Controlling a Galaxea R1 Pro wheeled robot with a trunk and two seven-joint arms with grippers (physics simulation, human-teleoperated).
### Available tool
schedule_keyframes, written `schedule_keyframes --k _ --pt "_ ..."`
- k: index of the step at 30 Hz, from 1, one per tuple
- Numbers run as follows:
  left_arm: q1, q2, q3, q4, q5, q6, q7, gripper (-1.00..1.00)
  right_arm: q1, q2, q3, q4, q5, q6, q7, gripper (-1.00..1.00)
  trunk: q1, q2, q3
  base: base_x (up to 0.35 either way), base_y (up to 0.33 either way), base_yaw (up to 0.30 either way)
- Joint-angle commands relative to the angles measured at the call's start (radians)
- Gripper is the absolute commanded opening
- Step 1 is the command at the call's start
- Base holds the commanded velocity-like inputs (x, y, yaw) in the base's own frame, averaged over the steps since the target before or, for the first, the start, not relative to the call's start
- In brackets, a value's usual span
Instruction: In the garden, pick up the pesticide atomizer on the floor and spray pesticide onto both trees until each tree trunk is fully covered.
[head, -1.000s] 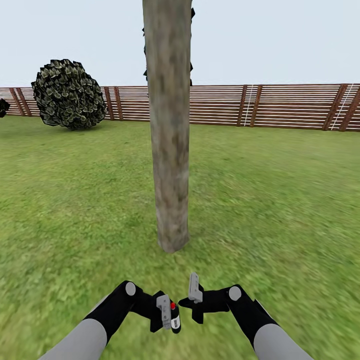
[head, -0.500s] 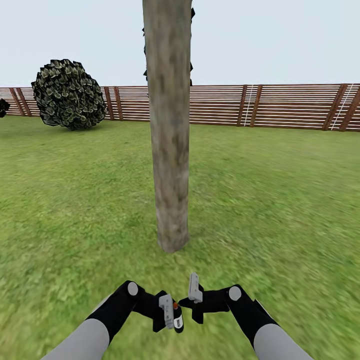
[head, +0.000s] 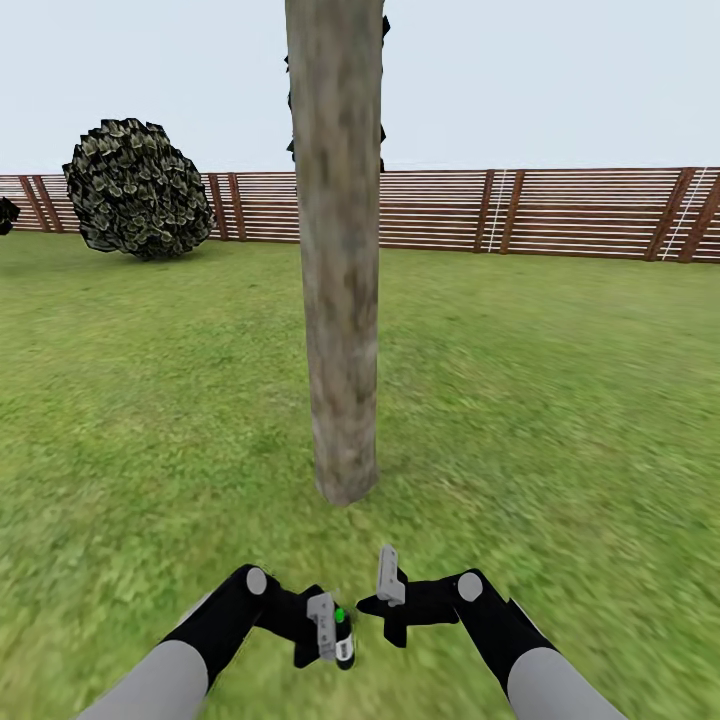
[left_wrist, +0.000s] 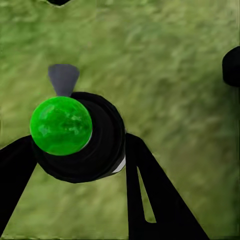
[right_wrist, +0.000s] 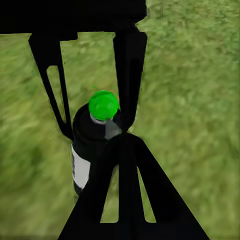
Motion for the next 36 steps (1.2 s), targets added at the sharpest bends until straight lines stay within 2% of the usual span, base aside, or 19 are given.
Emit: schedule_keyframes --k 1,6,10,11,12,17,19,21,23,25,26,27,28,30,32,33,34,35,36 --pt "0.001 0.013 0.001 0.000 0.002 -0.001 0.000 -1.00 0.000 0.000 0.000 0.000 0.000 0.000 0.000 -1.00 0.000 0.000 0.000 0.000 0.000 0.000" --pt "0.008 0.092 0.000 0.003 0.000 -0.007 0.000 -1.00 0.000 -0.001 0.000 0.000 0.000 0.000 0.000 -1.00 0.000 0.000 0.000 0.000 0.000 0.000" --pt "0.010 0.178 -0.002 0.009 -0.001 -0.011 0.000 -1.00 0.000 -0.002 -0.001 0.000 0.000 0.000 0.000 -1.00 0.000 0.000 0.000 0.000 0.000 0.000" --pt "0.010 0.194 -0.003 0.009 -0.001 -0.012 0.000 -1.00 0.000 -0.003 -0.001 0.000 0.000 0.000 0.000 1.00 0.000 0.000 0.000 0.000 0.000 0.000" --pt "0.009 0.227 -0.003 0.010 -0.001 -0.013 0.000 -1.00 0.000 -0.006 -0.001 0.000 0.001 -0.001 0.000 1.00 0.000 0.000 0.000 0.000 0.000 0.000" --pt "0.011 0.292 0.000 0.011 -0.001 -0.012 0.024 -1.00 0.001 -0.010 -0.002 0.001 0.003 -0.002 -0.006 1.00 0.000 0.000 0.000 0.000 0.000 0.000" --pt "0.011 0.303 0.005 0.012 0.005 -0.006 0.093 -1.00 0.001 -0.016 -0.004 0.001 0.003 -0.004 -0.017 1.00 0.000 0.000 0.000 0.000 0.000 0.000" --pt "0.011 0.299 0.039 0.019 0.017 0.009 0.252 -1.00 0.001 -0.047 -0.010 0.005 0.002 -0.005 -0.081 1.00 0.000 0.000 0.000 0.000 0.000 0.000" --pt "0.011 0.280 0.088 0.053 0.032 0.053 0.413 -1.00 0.003 -0.080 -0.016 0.016 -0.002 -0.003 -0.201 1.00 0.000 0.000 0.000 0.000 0.000 0.000" --pt "0.011 0.236 0.136 0.116 0.056 0.107 0.575 -1.00 0.004 -0.106 -0.040 0.057 -0.005 -0.003 -0.353 1.00 0.000 0.000 0.000 0.000 0.000 0.000" --pt "0.011 0.203 0.173 0.163 0.082 0.130 0.697 -1.00 0.004 -0.116 -0.078 0.109 -0.006 -0.004 -0.475 1.00 0.000 0.000 0.000 0.000 0.000 0.000" --pt "0.011 0.184 0.198 0.190 0.104 0.139 0.777 -1.00 0.004 -0.119 -0.108 0.146 -0.007 -0.004 -0.562 1.00 0.000 0.000 0.000 0.000 0.000 0.000" --pt "0.011 0.139 0.279 0.244 0.192 0.155 0.967 -1.00 0.005 -0.123 -0.179 0.263 -0.008 -0.004 -0.816 1.00 0.000 0.000 0.000 0.000 0.000 0.000" --pt "0.011 0.124 0.321 0.259 0.250 0.159 1.022 -1.00 0.005 -0.121 -0.195 0.313 -0.009 -0.005 -0.924 1.00 0.000 0.000 0.000 0.000 0.000 0.000" --pt "0.010 0.113 0.387 0.270 0.364 0.167 1.063 -1.00 0.005 -0.117 -0.207 0.381 -0.012 -0.005 -1.100 1.00 0.000 0.000 0.000 0.000 0.000 0.000" --pt "0.010 0.111 0.435 0.274 0.455 0.197 1.072 -1.00 0.005 -0.119 -0.214 0.427 -0.040 -0.005 -1.215 1.00 0.000 0.000 0.000 0.000 0.000 0.000" --pt "0.010 0.111 0.449 0.275 0.492 0.226 1.072 -1.00 0.006 -0.120 -0.222 0.447 -0.072 -0.005 -1.254 1.00 0.000 0.000 0.000 0.000 0.000 0.000" --pt "0.009 0.110 0.452 0.275 0.507 0.244 1.072 -1.00 0.006 -0.121 -0.226 0.456 -0.092 -0.006 -1.268 1.00 0.000 0.000 0.000 0.000 0.000 0.000" --pt "0.008 0.110 0.461 0.274 0.543 0.327 1.069 -1.00 0.008 -0.127 -0.242 0.477 -0.195 -0.006 -1.300 1.00 0.000 0.000 0.000 0.000 0.000 0.000"
